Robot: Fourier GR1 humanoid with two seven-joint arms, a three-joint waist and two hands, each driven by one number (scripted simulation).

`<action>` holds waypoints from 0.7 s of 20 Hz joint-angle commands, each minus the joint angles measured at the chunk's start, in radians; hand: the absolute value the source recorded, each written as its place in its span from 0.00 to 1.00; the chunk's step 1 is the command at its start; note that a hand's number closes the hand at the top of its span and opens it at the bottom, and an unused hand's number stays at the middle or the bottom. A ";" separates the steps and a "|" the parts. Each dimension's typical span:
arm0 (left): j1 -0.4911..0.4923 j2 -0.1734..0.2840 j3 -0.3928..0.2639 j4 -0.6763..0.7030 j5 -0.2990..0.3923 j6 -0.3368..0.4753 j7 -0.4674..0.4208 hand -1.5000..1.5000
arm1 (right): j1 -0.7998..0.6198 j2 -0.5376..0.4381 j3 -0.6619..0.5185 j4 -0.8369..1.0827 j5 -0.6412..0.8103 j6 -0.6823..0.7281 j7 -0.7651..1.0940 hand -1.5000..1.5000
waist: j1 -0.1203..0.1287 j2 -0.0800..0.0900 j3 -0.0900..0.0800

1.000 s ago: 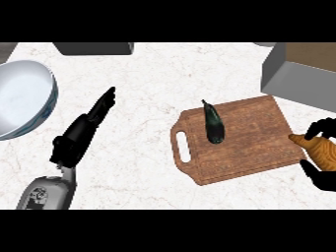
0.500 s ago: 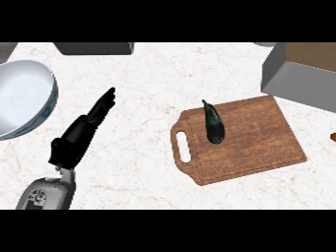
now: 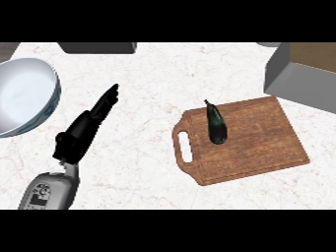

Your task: Pick the croissant from the cutting board and place it in the cardboard box

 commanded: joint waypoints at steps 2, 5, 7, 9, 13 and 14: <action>0.029 -0.029 -0.032 -0.068 -0.019 0.013 0.055 0.50 | -0.163 -0.046 -0.011 0.153 -0.006 0.018 0.024 1.00 | 0.005 0.000 0.000; -0.024 -0.023 0.002 0.064 -0.025 0.010 -0.022 0.50 | -0.152 -0.048 -0.054 0.298 -0.021 -0.022 -0.113 1.00 | -0.001 0.002 0.000; 0.008 -0.034 -0.026 -0.004 -0.043 0.019 0.003 0.50 | -0.242 -0.041 -0.010 0.321 -0.015 -0.018 -0.047 1.00 | 0.004 0.000 0.000; 0.020 -0.009 0.000 0.017 -0.036 -0.002 -0.033 0.50 | -0.265 -0.033 0.009 0.363 0.019 -0.040 -0.033 1.00 | 0.003 0.000 0.000; -0.015 -0.020 -0.002 0.060 -0.029 -0.014 -0.050 0.50 | -0.393 -0.042 0.063 0.603 0.111 -0.136 -0.099 1.00 | 0.009 0.003 0.000; 0.035 -0.015 0.005 0.021 -0.022 -0.012 -0.047 0.50 | -0.341 -0.005 0.073 0.528 0.126 -0.164 -0.088 1.00 | 0.004 0.000 0.000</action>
